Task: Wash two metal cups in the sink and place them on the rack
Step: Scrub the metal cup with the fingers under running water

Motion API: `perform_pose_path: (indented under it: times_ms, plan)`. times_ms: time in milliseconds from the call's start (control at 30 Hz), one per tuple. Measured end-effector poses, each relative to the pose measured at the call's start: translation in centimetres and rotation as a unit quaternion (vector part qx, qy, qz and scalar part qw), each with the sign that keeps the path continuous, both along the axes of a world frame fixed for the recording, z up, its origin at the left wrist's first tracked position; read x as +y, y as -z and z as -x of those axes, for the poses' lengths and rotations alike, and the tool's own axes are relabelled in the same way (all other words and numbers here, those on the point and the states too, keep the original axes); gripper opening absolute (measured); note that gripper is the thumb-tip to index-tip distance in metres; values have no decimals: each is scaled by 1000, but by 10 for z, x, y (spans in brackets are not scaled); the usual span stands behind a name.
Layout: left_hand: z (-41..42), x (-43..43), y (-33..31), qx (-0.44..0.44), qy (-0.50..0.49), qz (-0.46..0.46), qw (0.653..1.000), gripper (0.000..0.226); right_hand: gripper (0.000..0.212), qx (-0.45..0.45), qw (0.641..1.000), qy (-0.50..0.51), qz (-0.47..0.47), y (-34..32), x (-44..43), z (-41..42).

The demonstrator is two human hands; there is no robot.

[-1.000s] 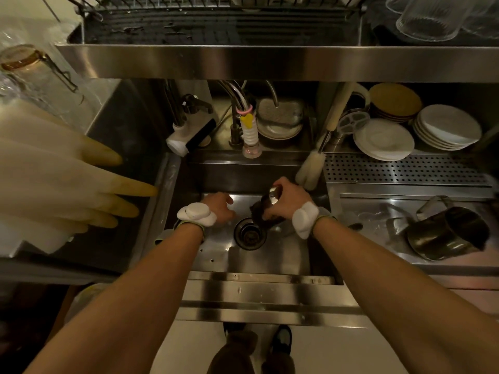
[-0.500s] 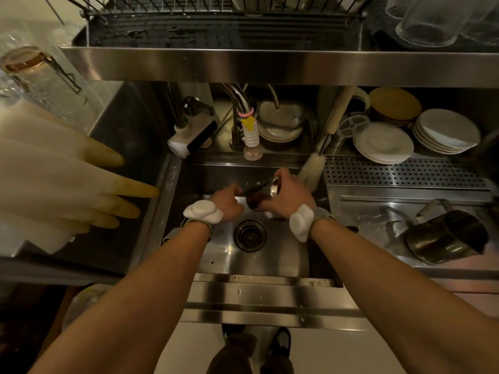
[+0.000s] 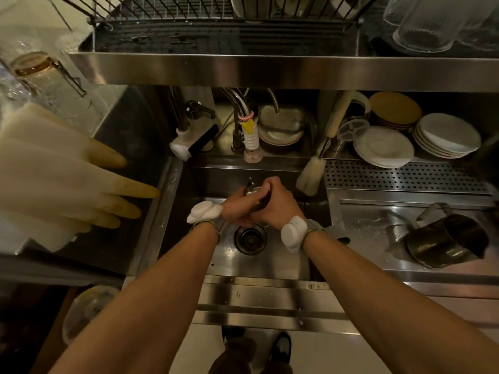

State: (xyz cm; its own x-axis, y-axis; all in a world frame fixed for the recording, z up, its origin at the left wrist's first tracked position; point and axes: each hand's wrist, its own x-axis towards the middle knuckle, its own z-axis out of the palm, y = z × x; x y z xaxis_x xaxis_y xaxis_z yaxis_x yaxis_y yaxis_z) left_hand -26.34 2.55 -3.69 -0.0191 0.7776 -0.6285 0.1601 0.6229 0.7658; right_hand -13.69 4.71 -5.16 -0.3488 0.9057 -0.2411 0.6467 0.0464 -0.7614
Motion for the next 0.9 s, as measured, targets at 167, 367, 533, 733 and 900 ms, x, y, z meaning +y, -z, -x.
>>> perform_pose_path:
  times_ms: [167,367,533,733,900]
  plan:
    - [5,-2,10,1,-122,3,993,57,68,60,998,-21,26,3,-3,-3]
    - [14,-3,19,335,69,-86,936,83,50,-22,999,-18,45,9,11,-16]
    - [20,-6,16,351,87,-78,929,69,44,-66,997,-16,32,13,17,-19]
    - [19,-7,17,317,54,-52,946,73,35,-72,997,-17,26,16,19,-19]
    - [23,-9,20,344,36,-44,937,80,32,-75,996,-20,35,18,19,-20]
